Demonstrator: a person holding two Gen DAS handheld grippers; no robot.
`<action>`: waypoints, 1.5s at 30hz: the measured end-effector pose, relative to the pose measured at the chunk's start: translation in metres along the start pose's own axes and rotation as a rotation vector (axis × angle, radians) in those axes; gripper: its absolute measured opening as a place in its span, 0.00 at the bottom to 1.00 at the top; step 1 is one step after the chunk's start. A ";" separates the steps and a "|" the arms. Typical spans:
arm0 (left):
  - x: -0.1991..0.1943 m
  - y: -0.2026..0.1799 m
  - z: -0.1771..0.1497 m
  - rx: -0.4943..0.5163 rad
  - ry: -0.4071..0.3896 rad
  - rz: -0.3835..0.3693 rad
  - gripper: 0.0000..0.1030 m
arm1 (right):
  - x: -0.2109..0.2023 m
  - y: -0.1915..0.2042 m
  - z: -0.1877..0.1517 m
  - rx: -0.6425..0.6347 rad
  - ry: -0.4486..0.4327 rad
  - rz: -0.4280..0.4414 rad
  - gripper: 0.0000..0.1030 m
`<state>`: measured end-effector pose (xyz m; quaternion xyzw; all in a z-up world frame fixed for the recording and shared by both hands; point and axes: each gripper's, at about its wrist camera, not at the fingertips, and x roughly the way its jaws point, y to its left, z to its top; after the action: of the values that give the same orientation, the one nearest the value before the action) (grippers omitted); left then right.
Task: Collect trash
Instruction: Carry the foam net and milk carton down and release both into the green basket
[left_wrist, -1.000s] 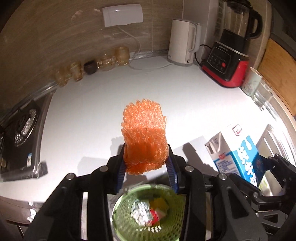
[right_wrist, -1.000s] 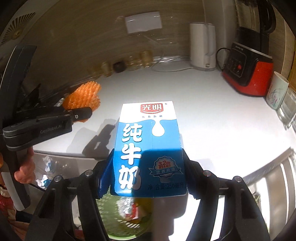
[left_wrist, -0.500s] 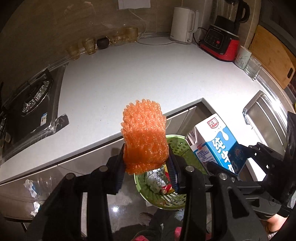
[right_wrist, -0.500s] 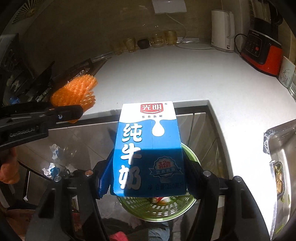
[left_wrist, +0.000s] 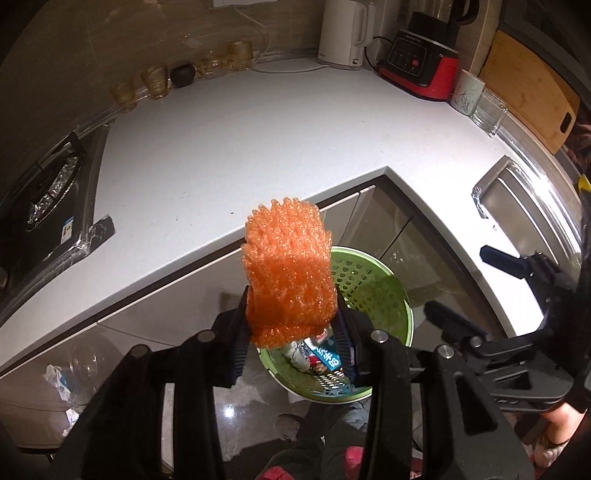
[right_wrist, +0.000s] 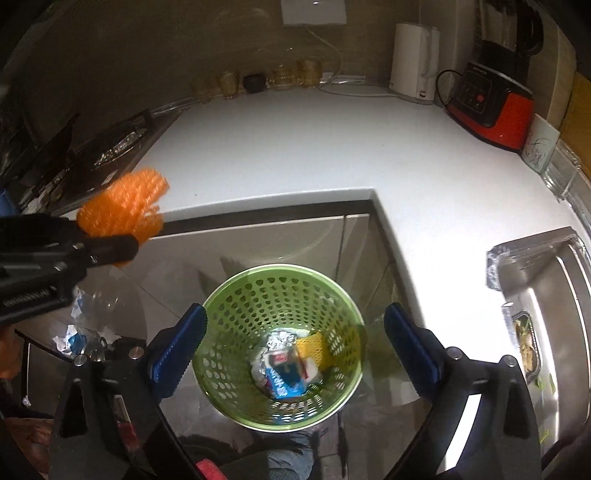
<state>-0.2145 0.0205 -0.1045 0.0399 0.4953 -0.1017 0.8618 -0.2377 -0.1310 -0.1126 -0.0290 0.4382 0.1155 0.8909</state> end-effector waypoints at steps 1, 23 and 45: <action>0.005 -0.004 0.000 0.010 0.009 -0.008 0.38 | -0.007 -0.006 0.002 0.006 -0.011 -0.009 0.93; 0.147 -0.075 -0.017 0.020 0.306 -0.093 0.76 | -0.026 -0.091 0.017 0.058 -0.008 -0.038 0.97; -0.088 -0.011 0.033 -0.037 -0.217 0.045 0.92 | -0.094 -0.051 0.039 0.104 -0.198 -0.086 0.97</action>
<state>-0.2317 0.0163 -0.0113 0.0237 0.3997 -0.0766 0.9131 -0.2509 -0.1911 -0.0171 0.0098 0.3520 0.0564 0.9342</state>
